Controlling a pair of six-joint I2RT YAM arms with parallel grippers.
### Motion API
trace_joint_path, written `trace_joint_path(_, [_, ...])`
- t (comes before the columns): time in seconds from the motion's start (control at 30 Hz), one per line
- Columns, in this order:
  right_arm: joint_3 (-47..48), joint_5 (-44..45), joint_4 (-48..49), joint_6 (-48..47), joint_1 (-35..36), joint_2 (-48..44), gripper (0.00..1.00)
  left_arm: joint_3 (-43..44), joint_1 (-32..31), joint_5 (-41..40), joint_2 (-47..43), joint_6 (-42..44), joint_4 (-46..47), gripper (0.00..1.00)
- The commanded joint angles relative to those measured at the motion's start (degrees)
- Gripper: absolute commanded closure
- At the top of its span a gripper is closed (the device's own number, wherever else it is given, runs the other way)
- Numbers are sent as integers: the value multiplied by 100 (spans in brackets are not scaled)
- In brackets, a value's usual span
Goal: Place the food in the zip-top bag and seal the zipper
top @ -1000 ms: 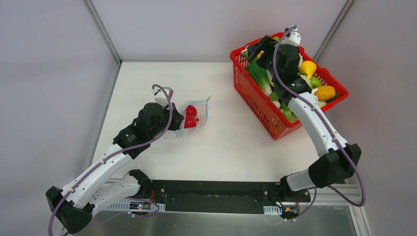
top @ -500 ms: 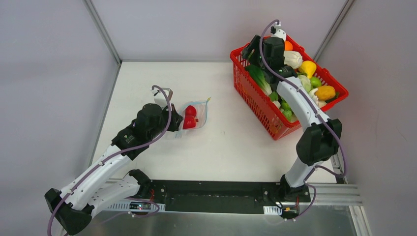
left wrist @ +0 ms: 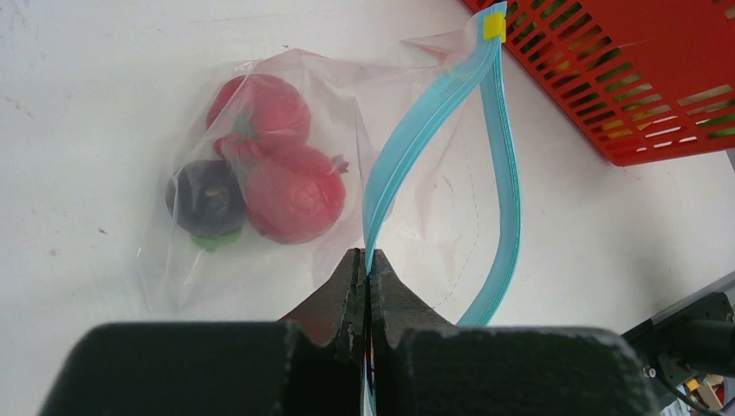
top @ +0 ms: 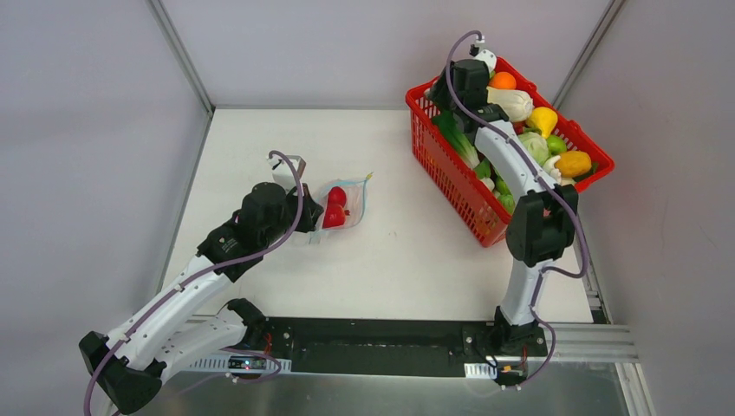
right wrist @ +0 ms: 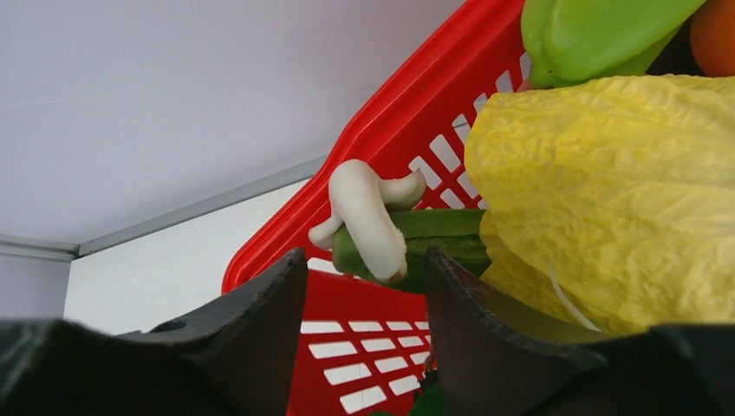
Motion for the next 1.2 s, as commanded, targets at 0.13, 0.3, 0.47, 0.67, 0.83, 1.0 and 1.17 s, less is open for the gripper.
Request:
trace_joint_path(0.13, [520,169,353,-9,-81,292,52,47,47,113,57,114,39,100])
trace_joint_path(0.3, [507,167,518,111,-143,324,47,22,47,83,56,114,57,100])
trace_joint_path(0.47, [741,-9,546,216,-226,509,42,-2,47,56,94,119,96,100])
trace_joint_path(0.67, [1098,-208,215,225,-261,776,52,106,47,9,132,207,-28,100])
trace_joint_path(0.83, [834,-456,286,293,-265,579,60,-4,47,66,115,99,112,100])
trace_joint_path(1.0, [758,-532,258,316,-265,534,62,39,47,91,164,103,136,100])
trace_joint_path(1.17, [725,-613,293,375,-267,465,71,124,47,83,182,132,67,100])
